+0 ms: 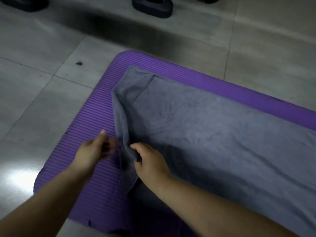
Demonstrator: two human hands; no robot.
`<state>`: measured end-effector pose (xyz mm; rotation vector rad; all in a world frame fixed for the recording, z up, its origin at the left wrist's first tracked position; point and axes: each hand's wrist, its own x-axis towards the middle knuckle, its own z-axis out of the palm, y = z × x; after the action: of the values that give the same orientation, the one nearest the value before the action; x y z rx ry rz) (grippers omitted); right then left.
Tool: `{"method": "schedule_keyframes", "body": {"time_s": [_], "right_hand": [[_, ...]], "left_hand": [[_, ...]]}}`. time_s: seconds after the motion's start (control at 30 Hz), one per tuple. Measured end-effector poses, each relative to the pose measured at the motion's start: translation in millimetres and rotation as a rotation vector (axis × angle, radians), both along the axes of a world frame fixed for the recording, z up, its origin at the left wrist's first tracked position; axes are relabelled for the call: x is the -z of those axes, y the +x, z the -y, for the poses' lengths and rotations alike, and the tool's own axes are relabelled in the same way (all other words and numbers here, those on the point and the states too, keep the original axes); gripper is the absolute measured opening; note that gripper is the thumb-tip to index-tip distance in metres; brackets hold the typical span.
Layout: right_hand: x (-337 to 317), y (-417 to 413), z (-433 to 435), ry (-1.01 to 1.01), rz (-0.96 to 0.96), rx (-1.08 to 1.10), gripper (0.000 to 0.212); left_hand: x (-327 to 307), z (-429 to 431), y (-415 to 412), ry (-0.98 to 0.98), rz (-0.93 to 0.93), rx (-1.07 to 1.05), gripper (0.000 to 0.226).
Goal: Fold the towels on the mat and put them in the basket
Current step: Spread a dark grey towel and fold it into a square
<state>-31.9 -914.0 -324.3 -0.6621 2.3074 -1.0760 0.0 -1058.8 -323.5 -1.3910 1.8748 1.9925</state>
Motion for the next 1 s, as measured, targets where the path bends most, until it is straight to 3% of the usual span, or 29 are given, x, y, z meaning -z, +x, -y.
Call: {"method": "schedule_keyframes", "body": {"time_s": [0.1,0.17,0.23,0.3,0.37,0.43,0.5,0.53,0.57,0.67,0.73,0.83,1.0], "right_hand": [[-1.3,0.7,-17.9,0.017,0.01,0.006,0.034],[2.0,7.1,-26.5,-0.035,-0.016,0.03,0.029],[0.5,14.9,-27.0,-0.067,-0.09,0.018,0.028],[-1.6,16.7,-31.2,-0.139,-0.11,0.106,0.049],[-4.2,12.1,-42.1,-0.069,-0.071,0.043,0.044],[-0.1,14.8,-58.9,-0.051,-0.019,-0.013,0.04],[1.8,16.0,-68.2,0.027,-0.186,0.003,0.046],[0.8,14.4,-74.0,0.068,-0.09,0.03,0.046],[3.1,17.1,-78.4,0.069,-0.166,0.055,0.04],[5.0,19.6,-86.1,0.05,0.038,0.111,0.026],[5.9,22.7,-94.8,0.024,0.243,0.263,0.038],[7.2,27.5,-102.4,0.033,0.379,0.383,0.033],[14.9,26.5,-128.3,0.101,0.385,0.465,0.023]], "left_hand": [[7.8,7.1,-53.9,-0.296,0.021,0.079,0.023],[9.6,3.7,-90.5,-0.435,0.092,0.156,0.051],[9.0,-2.8,-120.0,-0.466,0.095,0.184,0.071],[11.9,-9.4,-144.4,-0.482,0.081,0.217,0.08],[15.3,-17.3,-159.7,-0.494,0.085,0.267,0.086],[19.9,-28.1,-167.8,-0.504,0.112,0.336,0.083],[24.1,-40.8,-168.6,-0.597,0.149,0.495,0.076],[26.5,-47.4,-168.0,-0.649,0.183,0.594,0.075],[26.9,-55.3,-166.4,-0.701,0.242,0.677,0.077],[25.2,-78.0,-162.1,-0.828,0.381,0.779,0.086],[22.9,-92.5,-155.4,-0.976,0.388,0.81,0.085],[32.5,-107.0,-147.3,-1.2,0.326,0.887,0.072],[38.5,-104.1,-150.2,-0.962,0.159,0.667,0.041]]}}
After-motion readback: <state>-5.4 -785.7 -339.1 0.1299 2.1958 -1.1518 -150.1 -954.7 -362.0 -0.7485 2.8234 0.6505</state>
